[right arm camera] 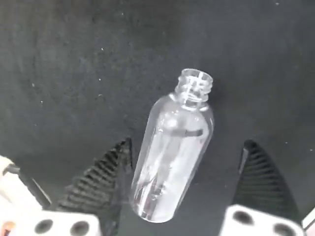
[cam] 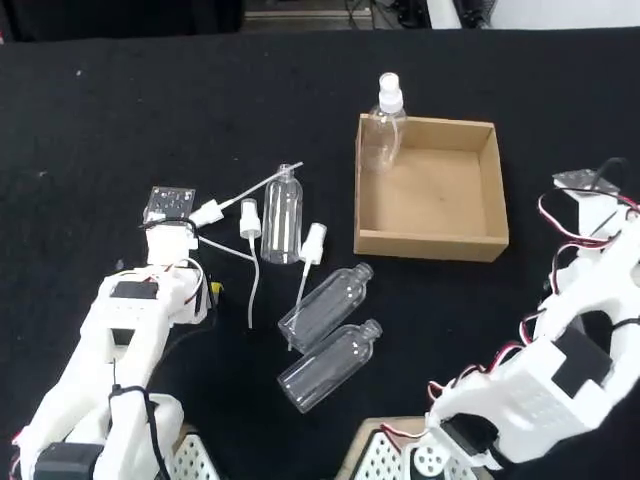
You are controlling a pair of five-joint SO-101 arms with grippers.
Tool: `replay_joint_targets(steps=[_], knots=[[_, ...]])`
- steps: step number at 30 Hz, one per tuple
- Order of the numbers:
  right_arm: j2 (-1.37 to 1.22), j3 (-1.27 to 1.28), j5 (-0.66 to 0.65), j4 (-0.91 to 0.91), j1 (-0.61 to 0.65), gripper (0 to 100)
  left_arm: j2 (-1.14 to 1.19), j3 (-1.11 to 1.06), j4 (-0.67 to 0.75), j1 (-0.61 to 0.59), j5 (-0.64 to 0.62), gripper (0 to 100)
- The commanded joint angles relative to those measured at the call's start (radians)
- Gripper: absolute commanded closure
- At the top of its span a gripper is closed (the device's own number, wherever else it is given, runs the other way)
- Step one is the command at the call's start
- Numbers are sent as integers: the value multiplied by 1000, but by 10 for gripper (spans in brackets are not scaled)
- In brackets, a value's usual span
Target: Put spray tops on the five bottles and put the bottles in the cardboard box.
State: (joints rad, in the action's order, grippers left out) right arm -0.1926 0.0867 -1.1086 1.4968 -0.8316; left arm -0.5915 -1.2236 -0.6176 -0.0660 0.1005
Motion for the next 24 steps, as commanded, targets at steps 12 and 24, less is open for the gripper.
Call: replay_joint_targets(steps=[12, 24], knots=[[5, 64, -34, -64, -63, 698, -3, 5, 8, 4, -8, 780], [5, 145, -29, -71, -77, 742, -3, 5, 8, 4, -8, 780]])
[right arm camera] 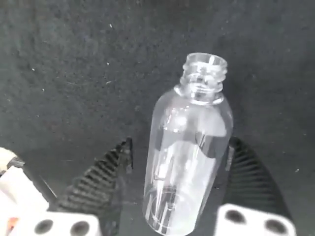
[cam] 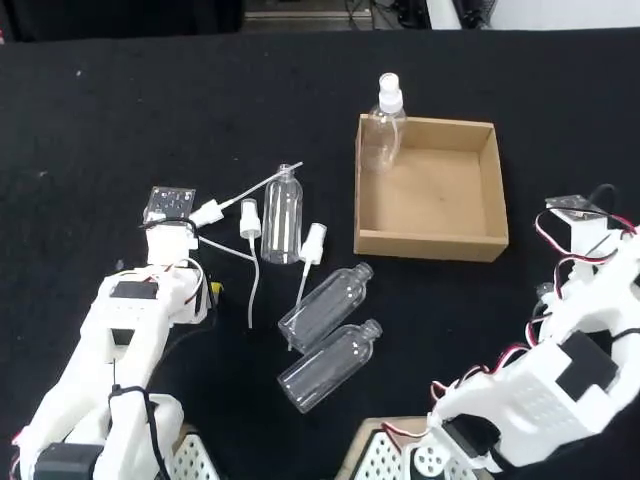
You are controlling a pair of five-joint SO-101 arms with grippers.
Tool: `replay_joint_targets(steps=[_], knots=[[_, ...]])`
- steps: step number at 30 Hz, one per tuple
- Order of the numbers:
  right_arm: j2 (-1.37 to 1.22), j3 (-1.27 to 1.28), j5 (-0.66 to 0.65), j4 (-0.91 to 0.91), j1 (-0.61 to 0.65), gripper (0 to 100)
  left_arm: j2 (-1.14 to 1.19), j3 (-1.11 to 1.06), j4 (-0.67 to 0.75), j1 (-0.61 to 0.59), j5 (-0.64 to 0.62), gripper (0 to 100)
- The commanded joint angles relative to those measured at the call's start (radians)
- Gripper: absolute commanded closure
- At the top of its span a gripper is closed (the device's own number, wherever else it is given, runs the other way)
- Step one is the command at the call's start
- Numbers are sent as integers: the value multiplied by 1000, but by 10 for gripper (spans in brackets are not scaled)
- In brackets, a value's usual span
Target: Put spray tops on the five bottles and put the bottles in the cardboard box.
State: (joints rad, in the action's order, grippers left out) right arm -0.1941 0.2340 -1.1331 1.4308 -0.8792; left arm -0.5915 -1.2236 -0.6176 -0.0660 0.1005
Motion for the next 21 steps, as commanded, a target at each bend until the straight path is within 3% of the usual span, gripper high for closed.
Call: replay_joint_targets(steps=[1, 8, 21], knots=[[7, -2, -5, -5, -29, 737, -3, 5, 8, 4, -8, 780], [5, 36, -9, -130, -23, 695, -3, 5, 8, 4, -8, 780], [5, 99, -9, -133, -23, 695, -3, 5, 8, 4, -8, 780]])
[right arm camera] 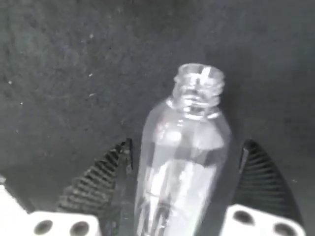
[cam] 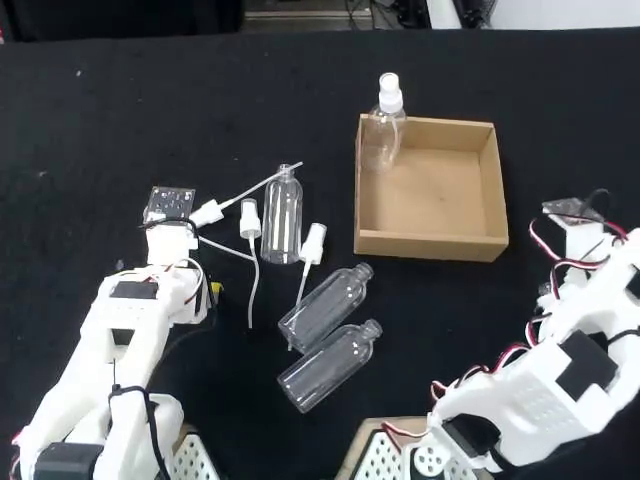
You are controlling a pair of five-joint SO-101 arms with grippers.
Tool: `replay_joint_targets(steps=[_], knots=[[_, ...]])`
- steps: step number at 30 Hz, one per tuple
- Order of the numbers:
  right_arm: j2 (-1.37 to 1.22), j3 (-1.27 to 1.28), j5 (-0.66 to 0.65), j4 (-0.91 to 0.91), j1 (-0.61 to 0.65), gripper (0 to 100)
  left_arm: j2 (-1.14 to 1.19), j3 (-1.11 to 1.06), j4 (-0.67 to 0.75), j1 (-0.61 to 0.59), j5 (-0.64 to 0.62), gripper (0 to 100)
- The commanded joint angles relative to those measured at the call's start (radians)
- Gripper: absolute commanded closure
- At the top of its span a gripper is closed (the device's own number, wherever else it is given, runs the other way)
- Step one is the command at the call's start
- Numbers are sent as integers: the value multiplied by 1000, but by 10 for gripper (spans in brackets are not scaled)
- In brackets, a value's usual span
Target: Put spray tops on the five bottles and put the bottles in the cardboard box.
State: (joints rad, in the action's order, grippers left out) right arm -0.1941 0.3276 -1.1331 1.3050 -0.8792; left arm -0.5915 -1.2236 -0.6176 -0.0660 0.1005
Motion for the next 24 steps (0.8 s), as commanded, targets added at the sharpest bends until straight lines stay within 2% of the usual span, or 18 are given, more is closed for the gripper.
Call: replay_joint_targets(steps=[1, 4, 10, 13, 20, 24], knots=[[5, 12, -9, -8, -23, 695, -3, 5, 8, 4, -8, 780], [7, 21, -5, -6, -31, 724, -3, 5, 8, 4, -8, 780], [18, -22, 75, -6, -60, 913, -3, 5, 8, 4, -8, 780], [36, -102, 112, -6, -58, 977, -3, 5, 8, 4, -8, 780], [94, -220, 137, -8, 3, 987, -3, 5, 8, 4, -8, 780], [133, -252, 342, -52, 68, 987, -3, 5, 8, 4, -8, 780]])
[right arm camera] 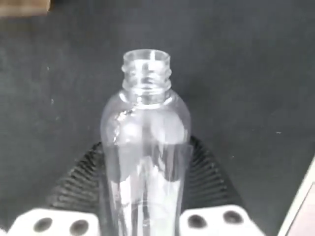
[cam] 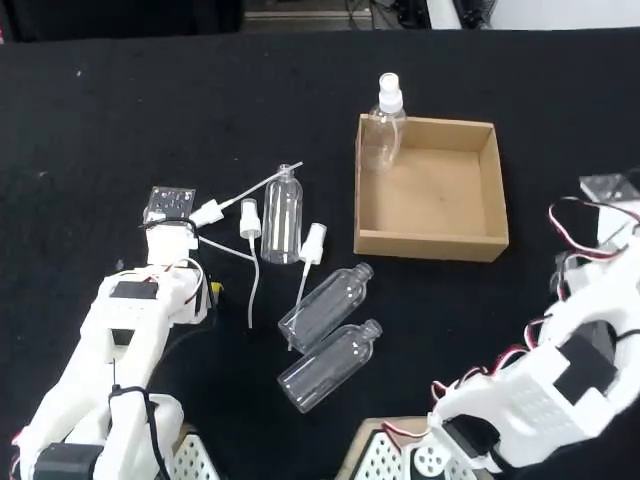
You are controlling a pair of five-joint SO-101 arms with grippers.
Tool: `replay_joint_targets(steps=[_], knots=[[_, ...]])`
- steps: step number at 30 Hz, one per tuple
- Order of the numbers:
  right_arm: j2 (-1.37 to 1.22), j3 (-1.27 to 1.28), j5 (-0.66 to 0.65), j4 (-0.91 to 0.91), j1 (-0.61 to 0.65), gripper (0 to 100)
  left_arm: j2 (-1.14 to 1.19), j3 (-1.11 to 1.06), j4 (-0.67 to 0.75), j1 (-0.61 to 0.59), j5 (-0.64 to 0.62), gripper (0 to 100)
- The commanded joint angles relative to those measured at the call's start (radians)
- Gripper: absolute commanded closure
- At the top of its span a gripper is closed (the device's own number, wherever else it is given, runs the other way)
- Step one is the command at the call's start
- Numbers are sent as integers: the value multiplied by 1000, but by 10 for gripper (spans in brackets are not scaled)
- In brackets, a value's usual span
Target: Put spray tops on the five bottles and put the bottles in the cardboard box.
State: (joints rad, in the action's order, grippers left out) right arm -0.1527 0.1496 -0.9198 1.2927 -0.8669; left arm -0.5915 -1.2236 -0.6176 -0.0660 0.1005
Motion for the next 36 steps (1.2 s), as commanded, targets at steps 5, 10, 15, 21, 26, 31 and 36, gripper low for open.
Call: replay_joint_targets(steps=[5, 10, 15, 21, 26, 31, 36], knots=[[61, -64, 338, -109, 203, 984, -3, 5, 8, 4, -8, 780], [19, -119, 379, -216, 236, 988, -12, -8, 8, 2, -8, 780], [64, -148, 506, -308, 160, 988, -12, -10, 9, 2, -8, 780], [177, 68, 505, -555, 121, 988, -12, -7, 9, 4, -8, 780], [285, 344, 514, -902, 126, 988, -12, -8, 9, 2, -8, 780], [321, 513, 514, -1206, 129, 987, -12, -8, 9, 2, -8, 780], [274, 591, 516, -1381, 121, 987, -12, -8, 9, 2, -8, 780]])
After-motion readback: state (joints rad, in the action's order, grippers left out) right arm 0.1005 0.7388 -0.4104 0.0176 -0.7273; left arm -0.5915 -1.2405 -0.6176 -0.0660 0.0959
